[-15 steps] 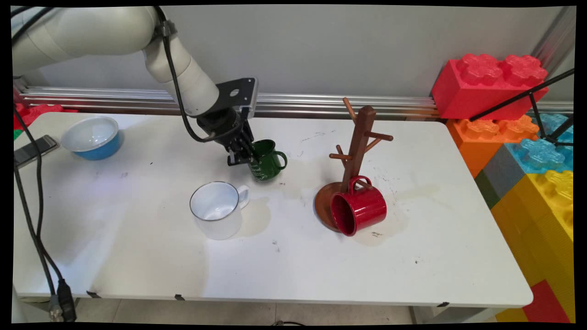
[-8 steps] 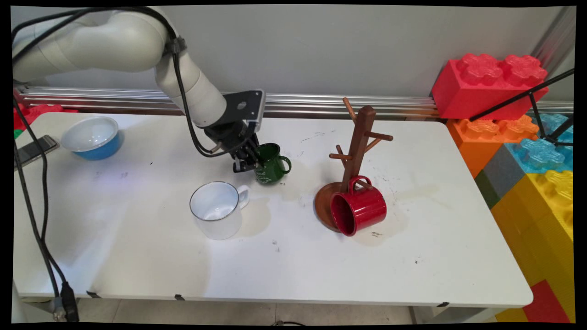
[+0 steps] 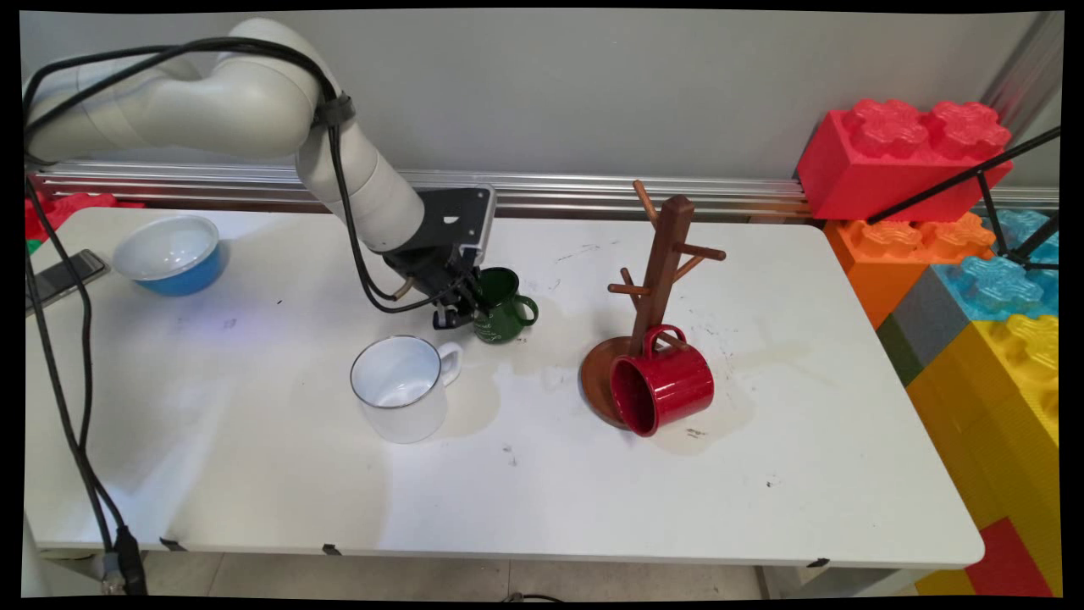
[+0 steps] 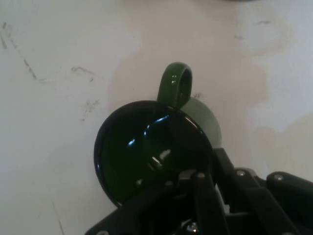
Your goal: Place the picked object on the table
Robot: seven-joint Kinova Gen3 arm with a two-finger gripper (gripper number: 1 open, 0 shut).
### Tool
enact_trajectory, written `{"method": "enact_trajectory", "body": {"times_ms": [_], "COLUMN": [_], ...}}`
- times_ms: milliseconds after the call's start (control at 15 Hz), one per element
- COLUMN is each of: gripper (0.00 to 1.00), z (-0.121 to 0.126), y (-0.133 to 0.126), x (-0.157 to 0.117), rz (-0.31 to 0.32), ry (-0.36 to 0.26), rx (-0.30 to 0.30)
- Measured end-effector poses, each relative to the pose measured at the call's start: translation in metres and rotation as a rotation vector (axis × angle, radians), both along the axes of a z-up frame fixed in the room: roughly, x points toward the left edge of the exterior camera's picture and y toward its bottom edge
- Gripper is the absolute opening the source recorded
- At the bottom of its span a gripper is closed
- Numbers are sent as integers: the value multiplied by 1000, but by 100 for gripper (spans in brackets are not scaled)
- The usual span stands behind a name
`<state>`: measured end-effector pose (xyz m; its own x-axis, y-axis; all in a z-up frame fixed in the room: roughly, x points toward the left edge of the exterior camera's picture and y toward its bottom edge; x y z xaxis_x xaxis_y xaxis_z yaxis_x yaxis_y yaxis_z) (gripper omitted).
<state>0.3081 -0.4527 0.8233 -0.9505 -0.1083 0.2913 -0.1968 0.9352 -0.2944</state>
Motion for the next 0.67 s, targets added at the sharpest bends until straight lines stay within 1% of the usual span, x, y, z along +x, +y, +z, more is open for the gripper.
{"method": "enact_trajectory", "body": {"times_ms": [67, 133, 400, 667], "gripper": [0, 100, 100, 100], "z": [-2, -3, -7, -8], "y": [1, 2, 5, 7], "x": [-1, -1, -3, -5], "rz": [-5, -9, -18, -11], "ry": [-3, -5, -9, 4], "rx": [-3, -5, -9, -8]}}
